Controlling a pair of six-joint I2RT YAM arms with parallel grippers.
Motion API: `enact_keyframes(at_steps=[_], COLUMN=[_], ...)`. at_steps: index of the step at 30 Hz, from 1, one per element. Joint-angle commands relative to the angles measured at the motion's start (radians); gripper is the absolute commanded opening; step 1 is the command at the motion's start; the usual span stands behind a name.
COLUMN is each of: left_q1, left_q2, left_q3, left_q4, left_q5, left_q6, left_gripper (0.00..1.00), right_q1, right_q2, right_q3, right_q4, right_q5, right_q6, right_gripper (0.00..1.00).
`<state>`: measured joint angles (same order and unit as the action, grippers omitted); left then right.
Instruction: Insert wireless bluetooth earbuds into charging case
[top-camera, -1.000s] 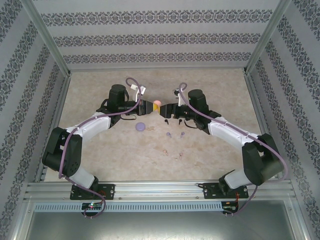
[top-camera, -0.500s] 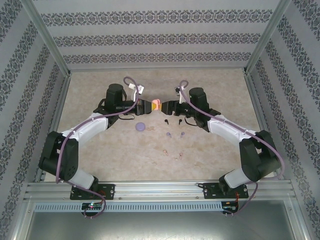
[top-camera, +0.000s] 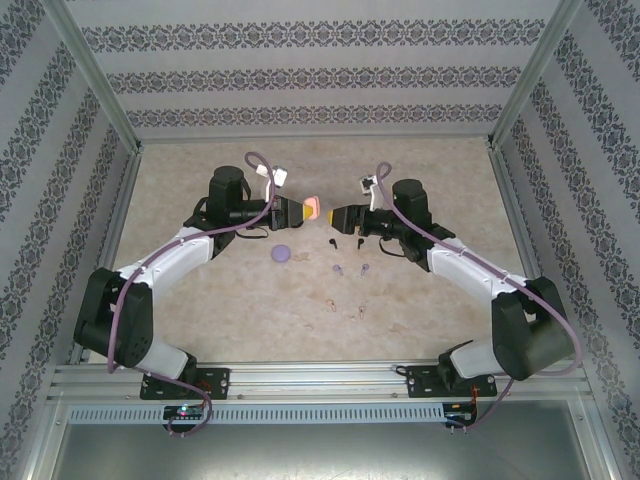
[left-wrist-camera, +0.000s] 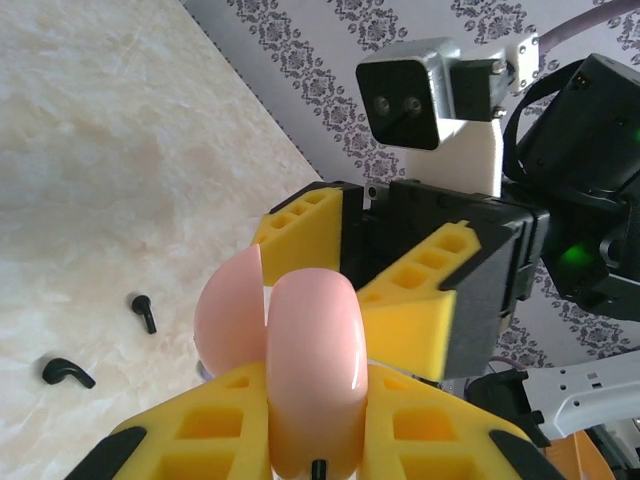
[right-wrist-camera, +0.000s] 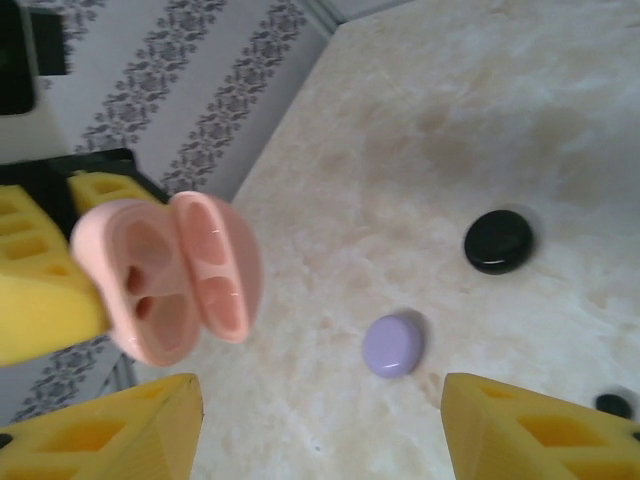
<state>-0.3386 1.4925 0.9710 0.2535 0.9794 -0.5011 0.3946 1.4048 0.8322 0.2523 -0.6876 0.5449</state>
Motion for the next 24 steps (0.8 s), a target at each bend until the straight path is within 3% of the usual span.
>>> enact_keyframes(at_steps=[1, 24], left_q1=[-0.003, -0.023], left_q2=[0.022, 0.057], left_q3=[0.0, 0.031], left_q4=[0.092, 0.126], left_q5=[0.049, 0.056], left_q6=[-0.043, -0.069], left_gripper=[0.0, 0.0], right_q1=[-0.003, -0.004], right_q2=[0.013, 0.101], right_q3=[0.031, 0.068], right_q4=[0.054, 0.085], right_q5=[-0.102, -0.121], right_q6=[0.025, 0.049], right_gripper=[0.63, 0.44])
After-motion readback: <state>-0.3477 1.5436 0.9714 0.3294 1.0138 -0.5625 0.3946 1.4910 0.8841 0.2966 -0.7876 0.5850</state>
